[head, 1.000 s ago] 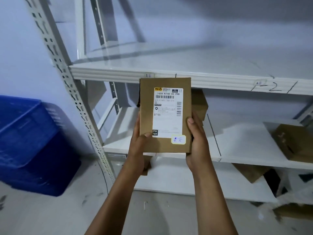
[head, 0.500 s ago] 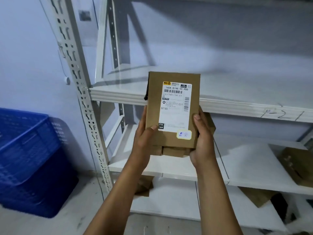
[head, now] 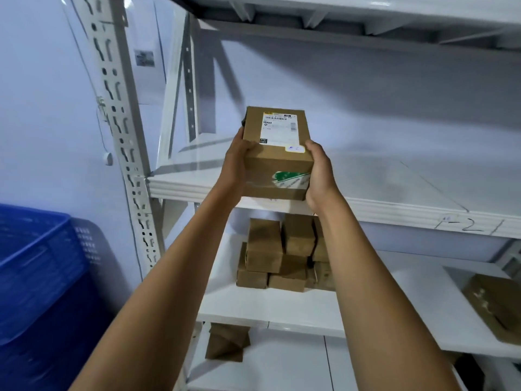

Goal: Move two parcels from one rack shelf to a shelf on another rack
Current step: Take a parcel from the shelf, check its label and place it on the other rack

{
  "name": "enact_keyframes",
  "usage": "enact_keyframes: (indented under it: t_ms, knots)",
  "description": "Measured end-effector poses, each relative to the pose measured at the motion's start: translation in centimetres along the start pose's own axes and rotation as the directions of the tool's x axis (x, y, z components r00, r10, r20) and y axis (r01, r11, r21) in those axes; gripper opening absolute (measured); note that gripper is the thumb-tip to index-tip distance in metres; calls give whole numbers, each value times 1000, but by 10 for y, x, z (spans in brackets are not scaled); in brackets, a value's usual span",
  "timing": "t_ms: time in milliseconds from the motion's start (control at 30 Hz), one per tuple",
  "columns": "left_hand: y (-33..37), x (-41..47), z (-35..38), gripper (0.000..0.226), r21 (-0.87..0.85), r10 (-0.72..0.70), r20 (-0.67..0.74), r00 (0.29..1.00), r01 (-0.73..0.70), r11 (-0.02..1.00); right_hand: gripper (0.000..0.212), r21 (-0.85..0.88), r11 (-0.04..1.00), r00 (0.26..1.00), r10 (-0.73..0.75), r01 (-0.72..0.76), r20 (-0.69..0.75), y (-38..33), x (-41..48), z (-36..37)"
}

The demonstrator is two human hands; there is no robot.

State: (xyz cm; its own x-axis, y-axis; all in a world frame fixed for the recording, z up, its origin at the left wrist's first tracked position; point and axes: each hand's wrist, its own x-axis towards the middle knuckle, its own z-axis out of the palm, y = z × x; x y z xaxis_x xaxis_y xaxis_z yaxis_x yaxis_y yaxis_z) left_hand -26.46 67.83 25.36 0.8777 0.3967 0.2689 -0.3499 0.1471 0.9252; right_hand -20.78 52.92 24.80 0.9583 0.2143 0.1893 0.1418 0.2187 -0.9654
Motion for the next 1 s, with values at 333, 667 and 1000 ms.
enact_keyframes:
  t_ms: [333, 667, 1000]
  knots:
    - [-1, 26, 9, 27, -42, -224, -16, 975, 223, 974, 43, -8, 996, 996, 87, -88, -34, 6, 30, -3]
    - [-23, 38, 3, 51, 37, -222, -51, 974, 224, 974, 44, 32, 987, 987, 157, -158, 16, 11, 45, -9]
    - [-24, 39, -2, 50, 59, -175, -58, 983, 179, 982, 44, 87, 979, 982, 180, -185, 63, 11, 44, -13]
